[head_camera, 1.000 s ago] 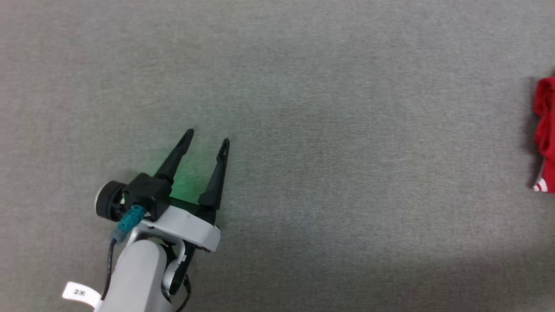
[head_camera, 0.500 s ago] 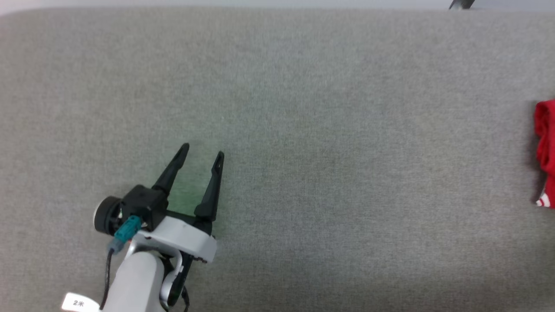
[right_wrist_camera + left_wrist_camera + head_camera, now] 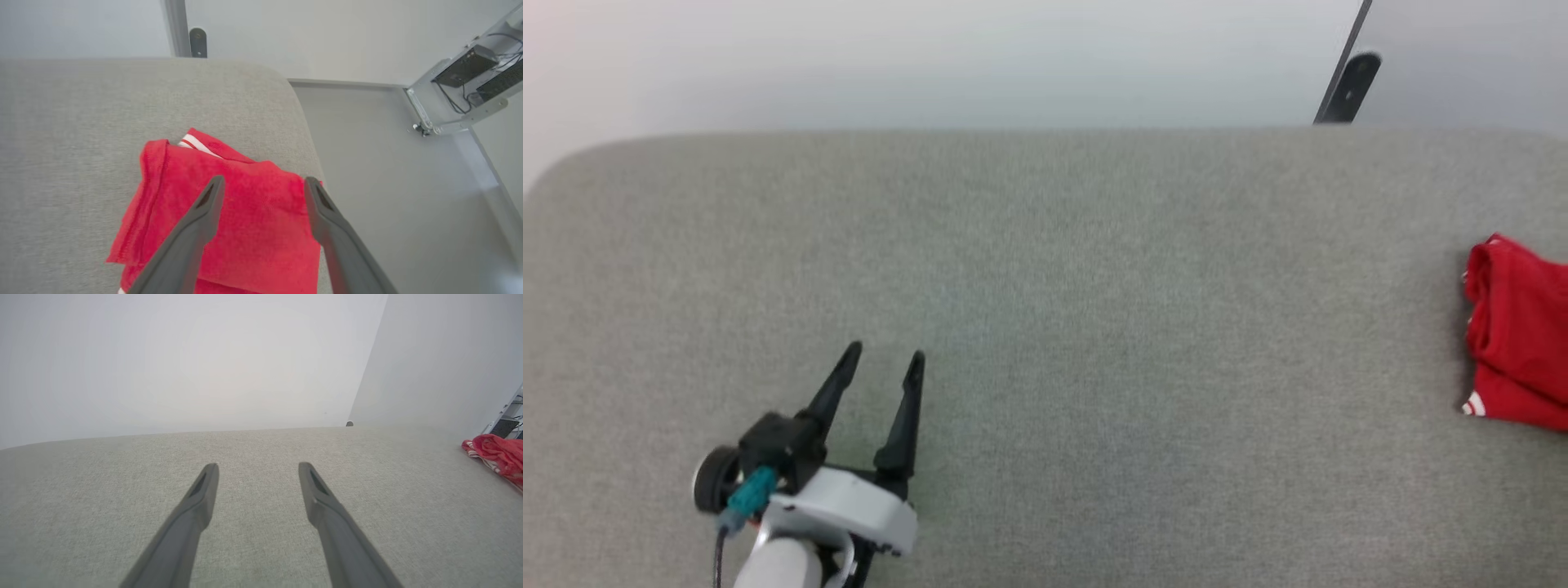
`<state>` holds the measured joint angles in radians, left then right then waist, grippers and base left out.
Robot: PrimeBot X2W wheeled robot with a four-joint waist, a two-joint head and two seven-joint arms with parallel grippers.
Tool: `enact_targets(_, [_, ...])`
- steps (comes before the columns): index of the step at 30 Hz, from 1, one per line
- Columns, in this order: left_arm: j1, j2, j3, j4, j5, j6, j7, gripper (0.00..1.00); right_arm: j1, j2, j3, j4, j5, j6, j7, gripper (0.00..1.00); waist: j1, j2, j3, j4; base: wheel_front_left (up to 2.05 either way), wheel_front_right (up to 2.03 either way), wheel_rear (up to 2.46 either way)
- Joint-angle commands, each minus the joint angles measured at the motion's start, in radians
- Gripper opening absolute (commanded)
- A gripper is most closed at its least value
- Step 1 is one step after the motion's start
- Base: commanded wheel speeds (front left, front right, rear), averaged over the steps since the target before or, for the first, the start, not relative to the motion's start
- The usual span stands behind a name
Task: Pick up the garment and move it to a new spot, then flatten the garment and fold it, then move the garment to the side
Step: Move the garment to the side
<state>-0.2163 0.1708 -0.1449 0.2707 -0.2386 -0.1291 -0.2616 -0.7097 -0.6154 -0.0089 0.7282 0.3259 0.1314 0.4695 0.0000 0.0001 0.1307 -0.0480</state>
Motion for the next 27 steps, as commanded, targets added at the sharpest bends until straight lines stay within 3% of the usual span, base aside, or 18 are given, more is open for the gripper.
enact_targets(1, [0.02, 0.001, 0.007, -0.001, -0.006, -0.002, -0.004, 1.0, 0.031, 0.002, 0.006, -0.022, 0.009, -0.002, -0.026, 1.0, 0.0, -0.0001, -0.074, -0.016, 0.0, 0.0, 0.0])
enact_targets(8, [0.098, -0.015, 0.059, -0.018, -0.003, -0.002, -0.004, 1.0, 0.25, 0.05, 0.005, -0.21, 0.057, -0.002, -0.278, 1.0, 0.0, -0.0001, -0.145, -0.023, 0.0, 0.0, 0.0])
enact_targets(17, [0.169, -0.041, 0.104, -0.044, 0.015, -0.002, -0.004, 1.0, 0.486, 0.161, -0.017, -0.359, -0.006, -0.002, -0.648, 1.0, 0.0, -0.0001, -0.192, -0.016, 0.0, 0.0, 0.0])
enact_targets(27, [0.182, -0.053, 0.088, -0.033, 0.029, -0.002, -0.004, 1.0, 0.59, 0.281, -0.052, -0.406, -0.041, -0.002, -0.733, 1.0, 0.0, -0.0001, -0.213, 0.007, 0.0, 0.0, 0.0])
